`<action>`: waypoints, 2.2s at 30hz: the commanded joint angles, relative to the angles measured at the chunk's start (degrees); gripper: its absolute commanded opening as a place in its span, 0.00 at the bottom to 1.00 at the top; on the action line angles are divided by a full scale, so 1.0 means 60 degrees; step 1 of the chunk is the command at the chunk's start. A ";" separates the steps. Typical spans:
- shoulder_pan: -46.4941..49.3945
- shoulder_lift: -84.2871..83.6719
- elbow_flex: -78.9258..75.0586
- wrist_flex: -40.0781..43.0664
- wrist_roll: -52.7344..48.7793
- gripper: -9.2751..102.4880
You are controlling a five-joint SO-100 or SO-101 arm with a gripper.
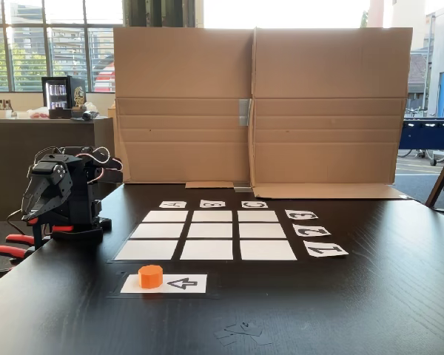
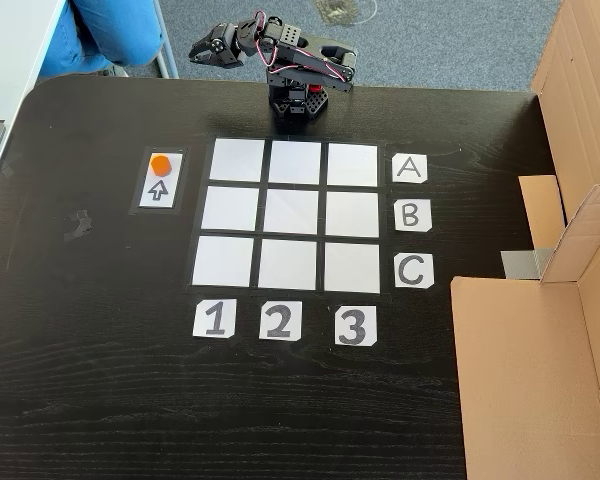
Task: Pick up the round, orange token and place it in the grid on square B1.
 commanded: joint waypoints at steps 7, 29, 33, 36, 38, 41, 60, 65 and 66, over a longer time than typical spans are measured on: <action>-0.0073 0.0059 -0.0029 -0.0161 0.0073 0.08; -0.0308 -0.0088 -0.0088 -0.0146 -0.0015 0.08; -0.0381 -0.0381 -0.0234 -0.0059 -0.0015 0.08; -0.0381 -0.0586 -0.0278 -0.0146 -0.0015 0.08; -0.0381 -0.0791 -0.0337 -0.0220 -0.0015 0.08; -0.0381 -0.1201 -0.0601 -0.0249 -0.0044 0.08; -0.1157 -0.7207 -0.5640 0.1816 0.0088 0.68; -0.1406 -0.8350 -0.7148 0.2783 0.0088 0.81; -0.1494 -0.8525 -0.7471 0.3062 0.0088 0.85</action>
